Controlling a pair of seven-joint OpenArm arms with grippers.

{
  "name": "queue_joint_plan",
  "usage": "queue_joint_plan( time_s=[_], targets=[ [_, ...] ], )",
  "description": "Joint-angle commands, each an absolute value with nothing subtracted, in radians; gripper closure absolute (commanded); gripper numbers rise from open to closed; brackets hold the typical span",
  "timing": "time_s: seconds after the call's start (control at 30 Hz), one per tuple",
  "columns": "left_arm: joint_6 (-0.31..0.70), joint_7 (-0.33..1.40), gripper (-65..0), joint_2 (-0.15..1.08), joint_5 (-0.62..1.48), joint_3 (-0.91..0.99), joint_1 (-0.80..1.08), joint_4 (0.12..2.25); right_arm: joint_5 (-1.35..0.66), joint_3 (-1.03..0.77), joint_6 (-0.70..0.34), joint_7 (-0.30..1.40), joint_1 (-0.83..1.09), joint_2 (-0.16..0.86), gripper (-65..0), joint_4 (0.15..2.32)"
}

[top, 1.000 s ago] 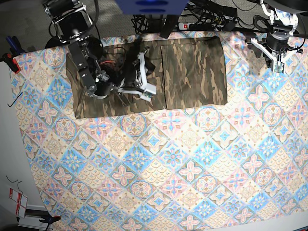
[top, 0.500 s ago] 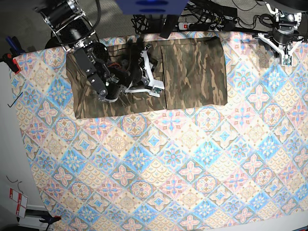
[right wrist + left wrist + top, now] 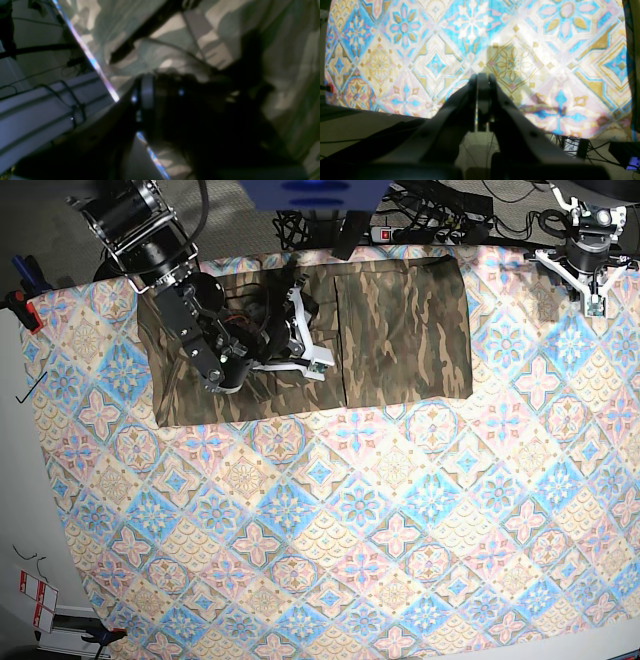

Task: Fold the T-shirt properly
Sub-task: 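Release the fold and move the right gripper to the shirt's end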

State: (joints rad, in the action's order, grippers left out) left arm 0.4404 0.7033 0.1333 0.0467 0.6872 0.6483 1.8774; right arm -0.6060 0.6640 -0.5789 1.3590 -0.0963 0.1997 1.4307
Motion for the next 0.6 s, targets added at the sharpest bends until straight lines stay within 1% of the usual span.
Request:
queue_joint_plan(
  time_s=[0.0,0.03,0.13,0.23,0.4,0.57],
  targets=[
    [0.432,0.688,0.0,0.145,0.051,0.693,0.657,1.891,-0.621,0.659,-0.584,1.353,-0.111,0.199,-4.5,1.469],
    [0.432,0.688,0.0,0.145,0.053,0.690,0.657,1.891,-0.621,0.659,-0.582,1.351,-0.110,0.200,-0.6,1.494],
    [0.432,0.688,0.0,0.140,0.054,0.685,0.657,1.893,-0.618,0.650,-0.579,1.353,-0.107,0.209,0.0,1.604],
    [0.432,0.682,0.0,0.140,0.056,0.638,0.662,1.896,-0.616,0.582,-0.575,1.348,-0.061,0.271,0.0,1.710],
    [0.432,0.680,0.0,0.139,0.058,0.530,0.657,1.900,-0.616,0.302,-0.516,1.346,0.047,0.326,0.0,1.851],
    [0.432,0.680,0.0,0.133,0.058,0.380,0.657,1.979,-0.616,-0.038,-0.518,1.337,0.145,0.320,0.0,1.856]
  ],
)
